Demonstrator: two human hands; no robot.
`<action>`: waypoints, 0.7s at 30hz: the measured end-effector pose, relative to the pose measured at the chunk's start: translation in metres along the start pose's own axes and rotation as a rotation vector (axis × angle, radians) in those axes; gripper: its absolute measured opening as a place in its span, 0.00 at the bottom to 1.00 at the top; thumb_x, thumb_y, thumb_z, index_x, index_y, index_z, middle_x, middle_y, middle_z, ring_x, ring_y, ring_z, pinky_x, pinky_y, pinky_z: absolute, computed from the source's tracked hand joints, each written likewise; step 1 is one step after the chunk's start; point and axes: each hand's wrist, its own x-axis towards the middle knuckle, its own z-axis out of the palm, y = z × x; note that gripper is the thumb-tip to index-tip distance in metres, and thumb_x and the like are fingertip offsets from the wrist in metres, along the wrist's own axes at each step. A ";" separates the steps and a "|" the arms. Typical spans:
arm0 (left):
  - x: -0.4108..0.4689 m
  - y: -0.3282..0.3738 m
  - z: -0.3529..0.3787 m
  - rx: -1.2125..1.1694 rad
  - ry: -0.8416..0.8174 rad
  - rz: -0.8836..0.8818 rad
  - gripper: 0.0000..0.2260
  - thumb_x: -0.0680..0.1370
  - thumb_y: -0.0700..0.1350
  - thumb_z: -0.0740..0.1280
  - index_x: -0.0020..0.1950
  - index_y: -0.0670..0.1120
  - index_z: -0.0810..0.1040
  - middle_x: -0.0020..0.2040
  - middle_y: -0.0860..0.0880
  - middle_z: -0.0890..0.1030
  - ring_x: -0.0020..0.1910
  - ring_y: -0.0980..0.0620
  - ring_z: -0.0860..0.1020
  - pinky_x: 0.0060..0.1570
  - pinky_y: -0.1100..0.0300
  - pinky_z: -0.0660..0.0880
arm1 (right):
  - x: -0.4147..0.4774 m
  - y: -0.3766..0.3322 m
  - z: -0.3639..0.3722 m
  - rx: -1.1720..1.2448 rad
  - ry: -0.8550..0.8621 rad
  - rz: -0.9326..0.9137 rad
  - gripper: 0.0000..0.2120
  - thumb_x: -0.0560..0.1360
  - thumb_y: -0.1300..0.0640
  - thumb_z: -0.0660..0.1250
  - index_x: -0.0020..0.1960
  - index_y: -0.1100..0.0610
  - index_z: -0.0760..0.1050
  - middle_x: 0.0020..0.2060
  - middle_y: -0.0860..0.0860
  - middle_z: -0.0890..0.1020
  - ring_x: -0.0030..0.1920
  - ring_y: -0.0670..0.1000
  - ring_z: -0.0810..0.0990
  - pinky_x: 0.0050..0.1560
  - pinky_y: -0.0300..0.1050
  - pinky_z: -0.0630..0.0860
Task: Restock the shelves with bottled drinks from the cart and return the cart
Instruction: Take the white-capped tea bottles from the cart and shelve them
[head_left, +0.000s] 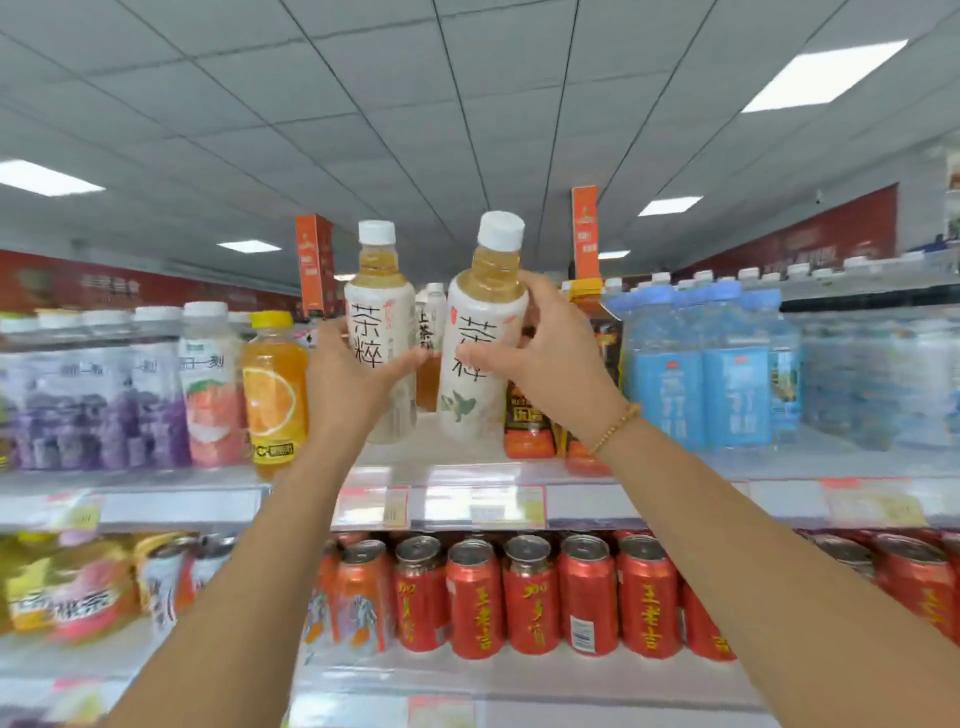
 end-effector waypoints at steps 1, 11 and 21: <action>0.013 -0.014 0.002 0.024 -0.040 -0.031 0.29 0.64 0.51 0.79 0.58 0.42 0.72 0.49 0.52 0.79 0.45 0.53 0.78 0.41 0.60 0.71 | 0.007 0.004 0.014 -0.029 -0.004 0.018 0.33 0.61 0.56 0.79 0.63 0.54 0.71 0.53 0.47 0.81 0.52 0.43 0.79 0.54 0.40 0.77; 0.076 -0.094 0.036 0.012 -0.287 -0.263 0.32 0.66 0.51 0.77 0.62 0.40 0.68 0.57 0.44 0.78 0.54 0.45 0.77 0.49 0.52 0.76 | 0.063 0.063 0.112 -0.316 -0.013 0.259 0.36 0.63 0.56 0.77 0.67 0.57 0.66 0.54 0.49 0.79 0.54 0.48 0.78 0.53 0.45 0.78; 0.078 -0.105 0.035 0.393 -0.641 -0.203 0.23 0.73 0.48 0.72 0.62 0.38 0.71 0.58 0.40 0.78 0.57 0.42 0.77 0.47 0.57 0.73 | 0.049 0.089 0.126 -0.580 -0.216 0.514 0.24 0.66 0.50 0.76 0.58 0.59 0.74 0.51 0.52 0.81 0.53 0.52 0.79 0.52 0.46 0.78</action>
